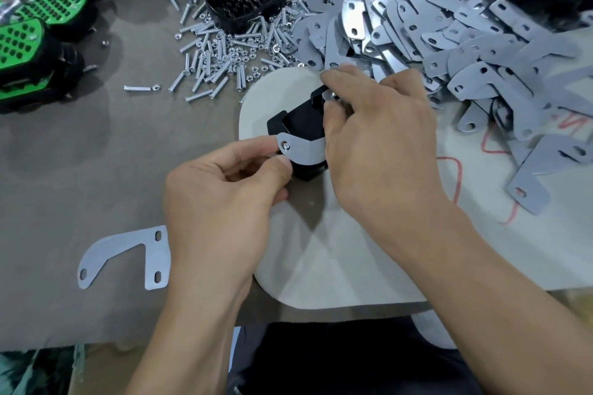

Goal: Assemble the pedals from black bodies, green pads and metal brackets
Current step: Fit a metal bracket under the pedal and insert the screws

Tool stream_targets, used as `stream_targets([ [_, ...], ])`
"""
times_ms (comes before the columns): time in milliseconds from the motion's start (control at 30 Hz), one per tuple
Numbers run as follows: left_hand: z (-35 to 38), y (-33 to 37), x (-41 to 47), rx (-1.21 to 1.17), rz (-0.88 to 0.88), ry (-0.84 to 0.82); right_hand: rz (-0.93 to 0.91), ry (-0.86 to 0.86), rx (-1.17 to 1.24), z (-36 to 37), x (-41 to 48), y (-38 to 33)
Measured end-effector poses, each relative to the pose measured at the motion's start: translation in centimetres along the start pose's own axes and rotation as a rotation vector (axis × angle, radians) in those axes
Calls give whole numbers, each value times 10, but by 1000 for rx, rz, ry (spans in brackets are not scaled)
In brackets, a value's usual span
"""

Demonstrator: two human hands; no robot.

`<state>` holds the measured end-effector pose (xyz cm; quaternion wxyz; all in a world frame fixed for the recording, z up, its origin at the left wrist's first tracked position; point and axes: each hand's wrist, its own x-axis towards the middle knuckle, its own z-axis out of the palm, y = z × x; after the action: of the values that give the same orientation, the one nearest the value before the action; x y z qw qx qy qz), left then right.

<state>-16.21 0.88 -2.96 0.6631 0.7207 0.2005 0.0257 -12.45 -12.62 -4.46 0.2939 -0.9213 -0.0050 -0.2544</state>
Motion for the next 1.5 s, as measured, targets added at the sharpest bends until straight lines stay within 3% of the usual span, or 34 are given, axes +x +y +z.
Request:
stream_targets([
  [267,0,6,10,218,153,82,45,-50,-2,-4,0,-1],
  [400,-3,7,21,47,33,-84,74,-66,18,-3,0,-1],
  [567,-11,1,20,83,97,-228,80,-55,11,0,0,0],
  [767,-1,6,24,403,344,-163,134,-98,97,-4,-2,4],
  [900,-4,8,24,523,386,-129,219,-176,211,-30,-7,19],
  [1067,-2,17,16,741,390,-118,155,-189,130,-41,-25,19],
  [1200,-4,19,1,1020,486,7,45,-218,15,-42,-15,10],
  [1333,-3,19,1,953,469,-33,-35,-328,-31,-34,8,7],
  [1500,-4,23,14,851,309,-208,71,-497,250,-29,38,18],
])
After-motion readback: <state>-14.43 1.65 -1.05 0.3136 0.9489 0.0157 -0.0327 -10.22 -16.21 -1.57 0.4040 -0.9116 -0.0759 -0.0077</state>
